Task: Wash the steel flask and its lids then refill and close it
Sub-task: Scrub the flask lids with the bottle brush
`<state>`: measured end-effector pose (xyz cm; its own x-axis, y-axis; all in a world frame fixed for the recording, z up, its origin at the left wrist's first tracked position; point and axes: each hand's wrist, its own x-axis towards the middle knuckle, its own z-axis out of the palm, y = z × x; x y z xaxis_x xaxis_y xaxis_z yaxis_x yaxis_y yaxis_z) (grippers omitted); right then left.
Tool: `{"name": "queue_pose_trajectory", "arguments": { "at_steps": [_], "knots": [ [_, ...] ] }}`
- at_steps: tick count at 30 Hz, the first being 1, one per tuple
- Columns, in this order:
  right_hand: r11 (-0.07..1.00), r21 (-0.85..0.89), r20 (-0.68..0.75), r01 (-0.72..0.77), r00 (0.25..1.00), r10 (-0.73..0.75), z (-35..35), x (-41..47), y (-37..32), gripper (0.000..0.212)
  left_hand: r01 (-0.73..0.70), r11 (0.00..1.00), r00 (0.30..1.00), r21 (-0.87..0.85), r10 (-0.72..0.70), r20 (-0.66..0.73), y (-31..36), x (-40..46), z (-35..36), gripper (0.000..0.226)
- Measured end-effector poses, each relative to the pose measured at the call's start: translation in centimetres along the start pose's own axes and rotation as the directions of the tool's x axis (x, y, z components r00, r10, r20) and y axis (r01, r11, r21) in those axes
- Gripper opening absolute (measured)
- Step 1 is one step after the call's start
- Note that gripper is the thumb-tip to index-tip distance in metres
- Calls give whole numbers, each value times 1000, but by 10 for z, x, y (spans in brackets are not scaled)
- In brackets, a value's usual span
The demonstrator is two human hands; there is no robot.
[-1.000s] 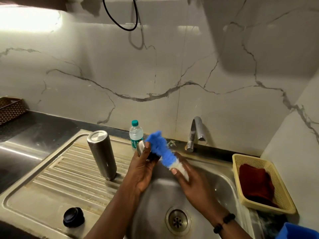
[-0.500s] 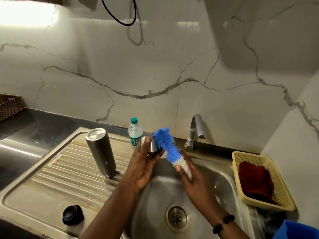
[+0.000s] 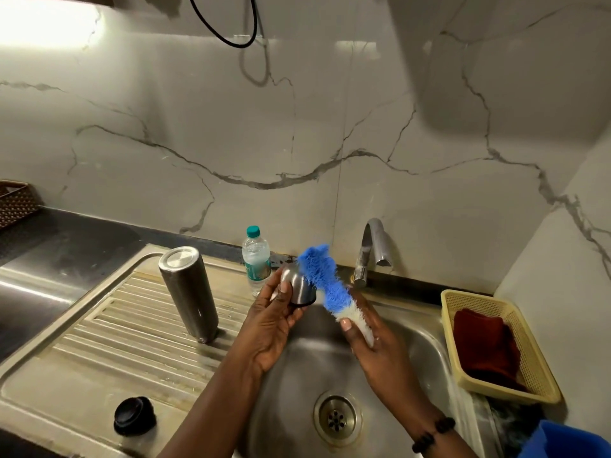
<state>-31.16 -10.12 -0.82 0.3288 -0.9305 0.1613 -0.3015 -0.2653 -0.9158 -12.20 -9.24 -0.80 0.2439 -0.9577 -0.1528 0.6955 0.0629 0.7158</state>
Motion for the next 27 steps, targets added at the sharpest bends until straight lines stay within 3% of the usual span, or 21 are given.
{"name": "queue_pose_trajectory", "arguments": {
  "at_steps": [3, 6, 8, 10, 14, 18, 21, 24, 27],
  "knots": [
    [985, -156, 39, 68, 997, -63, -2, -8, 3, 55, -50, 996, 995, 73, 56, -79, 0, 2, -6, 58],
    [952, -303, 60, 48, 998, -32, -4, 2, 6, 54, -51, 985, 996, 166, 62, -58, -1, -2, -10, 45],
    [958, -286, -12, -19, 1000, 17, -9, 10, 6, 53, -49, 973, 998, 224, 56, -24, -3, -7, -9, 41],
    [979, -204, -50, 9, 999, -19, -13, 12, 4, 53, -70, 961, 997, 266, 77, -15, -2, -8, -9, 43],
    [973, -228, 52, 40, 998, -29, -6, 10, 5, 54, -77, 939, 996, 336, 86, -13, 6, -7, -8, 45],
    [986, -169, -53, -8, 999, -1, -6, 9, 4, 52, -59, 956, 996, 286, 77, -50, 3, -9, -15, 41],
    [970, -240, -15, 37, 999, -42, -3, 0, 4, 54, -79, 921, 996, 381, 87, -4, 5, -11, -11, 27],
    [977, -209, -74, -34, 997, 19, -5, 5, 10, 52, -88, 931, 995, 355, 102, -21, 2, -15, -10, 33],
    [988, -152, -74, -10, 997, -2, -6, -1, 9, 50, -105, 931, 993, 349, 114, -7, 4, -12, -13, 33]
  ]
}}
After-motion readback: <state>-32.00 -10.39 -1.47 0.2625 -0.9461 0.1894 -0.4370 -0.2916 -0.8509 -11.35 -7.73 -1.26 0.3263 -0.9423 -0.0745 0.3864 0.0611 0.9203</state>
